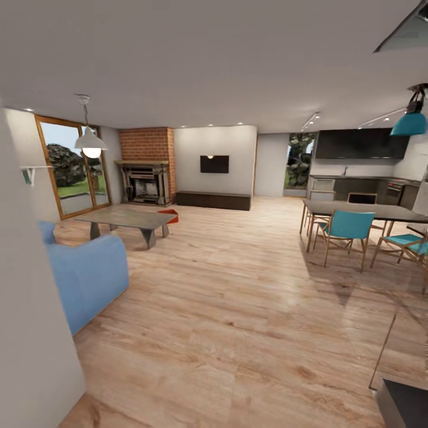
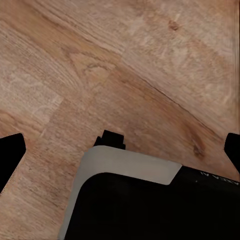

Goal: Move the two storage containers from the living room to the garage. In the garage, place one container on the floor and stack the other container on top of it (either order is fine).

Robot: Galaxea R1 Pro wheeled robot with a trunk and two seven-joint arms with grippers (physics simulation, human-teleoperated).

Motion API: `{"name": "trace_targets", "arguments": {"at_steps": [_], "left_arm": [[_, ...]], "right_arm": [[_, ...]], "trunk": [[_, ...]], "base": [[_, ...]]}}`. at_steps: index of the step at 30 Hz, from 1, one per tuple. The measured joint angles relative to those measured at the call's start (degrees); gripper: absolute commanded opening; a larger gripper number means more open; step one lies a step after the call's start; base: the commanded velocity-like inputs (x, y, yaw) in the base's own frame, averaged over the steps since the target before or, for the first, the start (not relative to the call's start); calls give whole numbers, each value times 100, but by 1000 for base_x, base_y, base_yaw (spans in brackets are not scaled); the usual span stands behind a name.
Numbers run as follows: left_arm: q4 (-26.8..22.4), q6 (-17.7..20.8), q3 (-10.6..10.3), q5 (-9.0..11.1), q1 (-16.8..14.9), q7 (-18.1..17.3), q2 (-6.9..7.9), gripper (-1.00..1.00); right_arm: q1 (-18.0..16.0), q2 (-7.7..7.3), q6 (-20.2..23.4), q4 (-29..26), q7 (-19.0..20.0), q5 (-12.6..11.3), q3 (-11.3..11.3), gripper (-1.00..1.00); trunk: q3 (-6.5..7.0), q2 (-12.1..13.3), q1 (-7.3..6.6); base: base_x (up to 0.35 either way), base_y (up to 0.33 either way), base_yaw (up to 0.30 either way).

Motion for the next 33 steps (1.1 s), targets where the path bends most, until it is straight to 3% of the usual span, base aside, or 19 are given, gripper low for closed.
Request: {"name": "trace_targets", "arguments": {"at_steps": [20, 33], "left_arm": [[-2, 161, 0, -2, 1, -14, -3, 100], [-2, 161, 0, -17, 1, -16, -6, 100]], "right_arm": [[-1, 27, 13, 0, -62, -2, 0, 100], [-1, 14, 12, 0, -60, 0, 3, 100]], "trunk": [[-5, 0, 0], [-5, 0, 0]], "base": [[326, 0, -14], [326, 0, -125]]}}
